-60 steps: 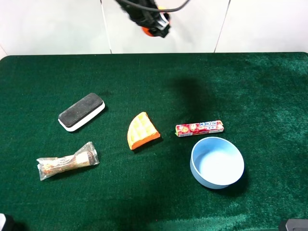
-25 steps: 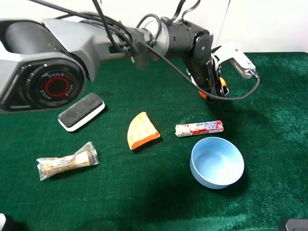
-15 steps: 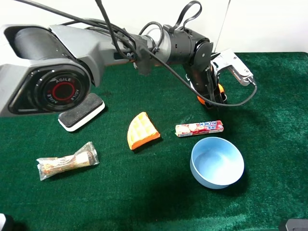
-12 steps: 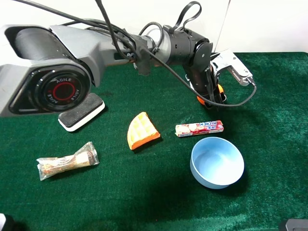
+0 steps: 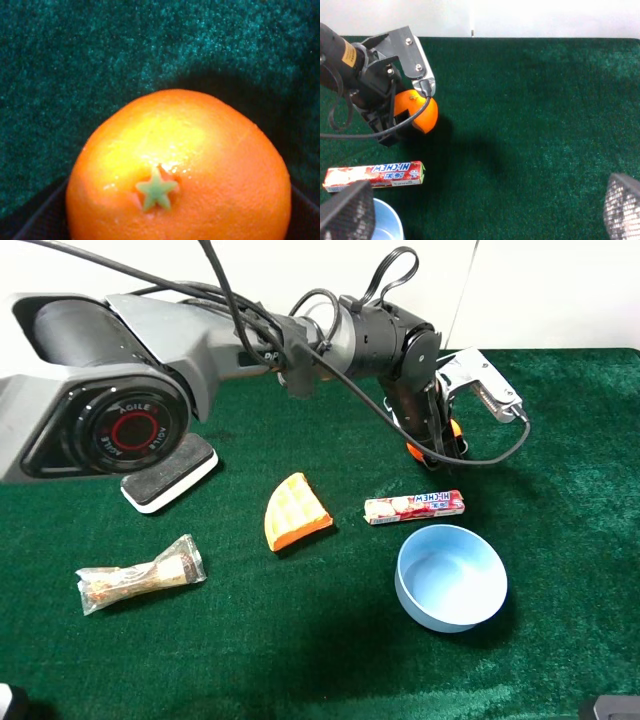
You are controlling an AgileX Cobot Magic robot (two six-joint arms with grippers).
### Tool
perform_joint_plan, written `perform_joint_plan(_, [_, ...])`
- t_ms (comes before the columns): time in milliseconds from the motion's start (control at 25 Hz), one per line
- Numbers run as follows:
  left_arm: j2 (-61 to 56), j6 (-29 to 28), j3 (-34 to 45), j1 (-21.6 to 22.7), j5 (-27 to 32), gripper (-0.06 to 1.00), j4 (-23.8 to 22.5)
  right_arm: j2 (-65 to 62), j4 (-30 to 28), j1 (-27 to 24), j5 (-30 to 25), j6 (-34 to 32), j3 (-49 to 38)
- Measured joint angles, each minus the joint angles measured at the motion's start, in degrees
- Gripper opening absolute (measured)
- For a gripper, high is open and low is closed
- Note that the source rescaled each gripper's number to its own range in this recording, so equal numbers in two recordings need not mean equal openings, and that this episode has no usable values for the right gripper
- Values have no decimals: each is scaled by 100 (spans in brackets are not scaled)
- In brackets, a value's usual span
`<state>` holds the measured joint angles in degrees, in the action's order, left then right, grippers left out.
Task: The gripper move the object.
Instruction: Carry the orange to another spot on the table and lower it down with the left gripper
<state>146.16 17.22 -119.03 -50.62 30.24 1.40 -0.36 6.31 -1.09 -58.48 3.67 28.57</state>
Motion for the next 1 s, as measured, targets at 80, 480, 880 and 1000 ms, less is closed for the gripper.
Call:
perform_joint_plan(80, [13,0,0,0,33,0,0,0,0,0,0,0,0])
perform_joint_plan(480, [27,0,0,0,224,0,-4,0,0,0,0,0,0])
perform_joint_plan(880, [27,0,0,0,313,1,-11,0,0,0,0,-2,0])
perform_joint_plan(1000, [27,0,-5,0,422,8,-11,0,0,0,0,-2,0])
